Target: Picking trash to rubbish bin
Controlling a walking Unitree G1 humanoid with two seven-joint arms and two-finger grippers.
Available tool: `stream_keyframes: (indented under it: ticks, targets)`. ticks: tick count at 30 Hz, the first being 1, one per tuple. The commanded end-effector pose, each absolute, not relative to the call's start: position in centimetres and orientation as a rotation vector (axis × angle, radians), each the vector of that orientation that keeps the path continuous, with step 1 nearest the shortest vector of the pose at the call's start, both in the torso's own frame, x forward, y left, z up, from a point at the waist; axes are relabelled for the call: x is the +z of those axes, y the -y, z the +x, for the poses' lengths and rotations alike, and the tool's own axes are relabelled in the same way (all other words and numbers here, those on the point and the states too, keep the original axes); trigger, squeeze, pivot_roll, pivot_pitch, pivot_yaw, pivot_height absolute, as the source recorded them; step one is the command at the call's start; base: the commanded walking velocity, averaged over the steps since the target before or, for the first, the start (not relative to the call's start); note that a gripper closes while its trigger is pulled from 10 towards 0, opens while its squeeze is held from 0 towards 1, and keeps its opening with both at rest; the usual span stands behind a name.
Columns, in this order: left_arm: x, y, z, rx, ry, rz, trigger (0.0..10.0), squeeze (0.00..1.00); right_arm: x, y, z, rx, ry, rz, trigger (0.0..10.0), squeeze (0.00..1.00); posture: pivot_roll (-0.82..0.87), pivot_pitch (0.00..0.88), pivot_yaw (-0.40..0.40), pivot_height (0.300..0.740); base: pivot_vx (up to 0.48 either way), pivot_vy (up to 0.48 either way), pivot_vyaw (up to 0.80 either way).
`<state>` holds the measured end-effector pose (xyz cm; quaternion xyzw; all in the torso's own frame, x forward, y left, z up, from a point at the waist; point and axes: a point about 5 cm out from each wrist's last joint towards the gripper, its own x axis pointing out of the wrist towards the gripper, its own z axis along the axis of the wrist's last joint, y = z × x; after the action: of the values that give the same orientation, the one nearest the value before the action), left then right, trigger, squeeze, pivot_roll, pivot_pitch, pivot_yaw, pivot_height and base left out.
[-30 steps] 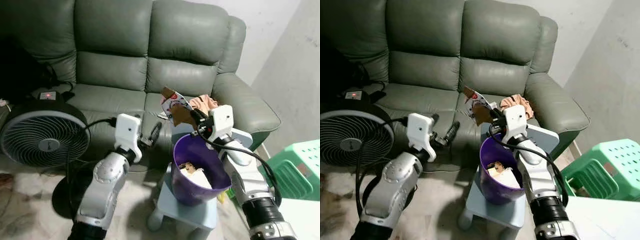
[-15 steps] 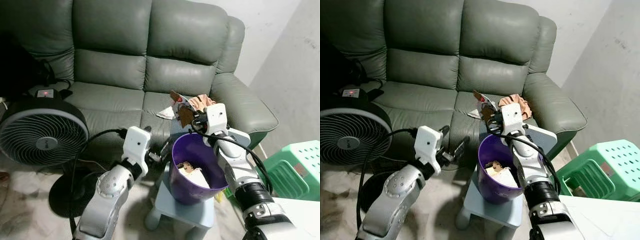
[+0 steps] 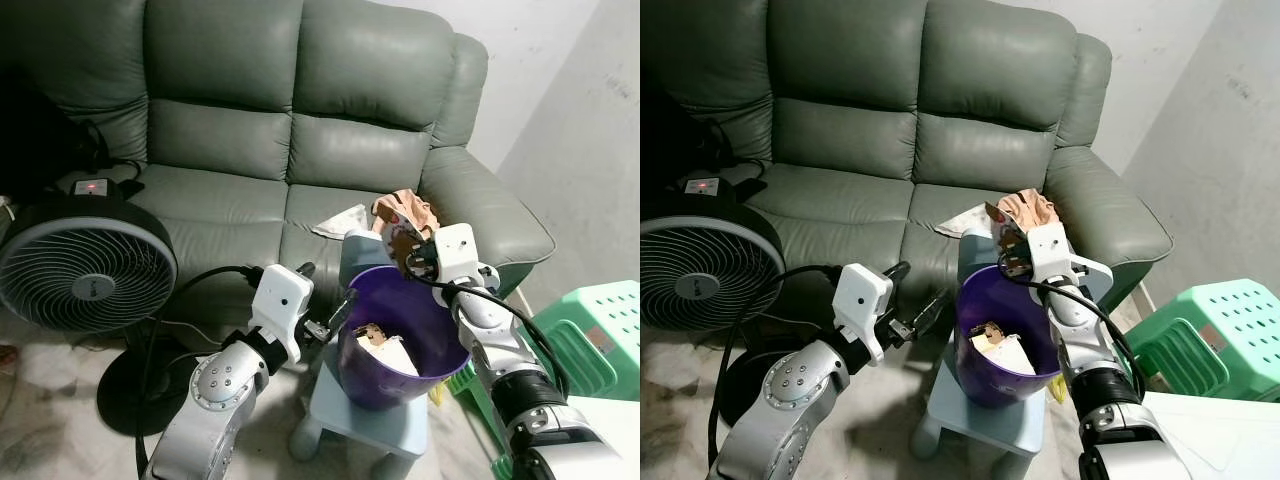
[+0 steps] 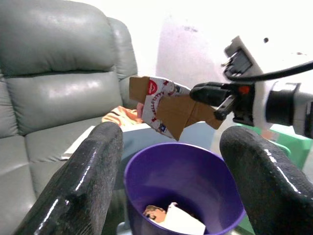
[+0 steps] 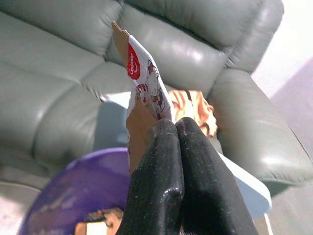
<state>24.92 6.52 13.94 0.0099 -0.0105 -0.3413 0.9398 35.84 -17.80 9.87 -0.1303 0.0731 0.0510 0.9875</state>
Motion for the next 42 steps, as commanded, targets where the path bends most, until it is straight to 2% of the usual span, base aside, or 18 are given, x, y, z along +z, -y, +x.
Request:
stream_keyframes:
  ticks: [1, 16, 30, 37, 38, 42]
  targets:
    - [14.5, -5.7, 24.3, -0.750, 0.034, 0.009, 10.0, 0.00, 9.5, 19.3, 35.6, 0.038, -0.169, -0.297, 10.0, 0.00, 0.05, 0.000, -0.151, 0.740, 0.000, 0.000, 0.00]
    - [15.0, -5.2, 23.2, -0.793, 0.016, -0.068, 10.0, 0.00, 8.9, 20.6, 35.5, -0.027, -0.202, -0.348, 10.0, 0.00, 0.04, 0.000, -0.148, 0.740, 0.000, 0.000, 0.00]
    - [13.9, -5.5, 23.0, -0.709, -0.042, -0.093, 10.0, 0.00, 8.0, 21.5, 35.2, -0.021, -0.289, -0.422, 10.0, 0.00, 0.04, 0.000, -0.166, 0.740, 0.000, 0.000, 0.00]
    - [14.1, -5.4, 23.3, -0.687, -0.033, -0.094, 10.0, 0.00, 8.0, 21.5, 35.3, -0.025, -0.304, -0.352, 10.0, 0.01, 0.04, 0.000, -0.176, 0.740, 0.000, 0.000, 0.00]
    - [14.2, -5.4, 23.4, -0.684, -0.030, -0.097, 10.0, 0.00, 8.0, 21.6, 35.3, -0.031, -0.309, -0.352, 10.0, 1.00, 0.04, 0.000, -0.178, 0.740, 0.000, 0.000, 0.00]
    - [14.1, -5.5, 23.5, -0.673, -0.030, -0.096, 10.0, 0.00, 8.0, 21.9, 35.3, -0.043, -0.320, -0.373, 10.0, 1.00, 0.04, 0.000, -0.180, 0.740, 0.000, 0.000, 0.00]
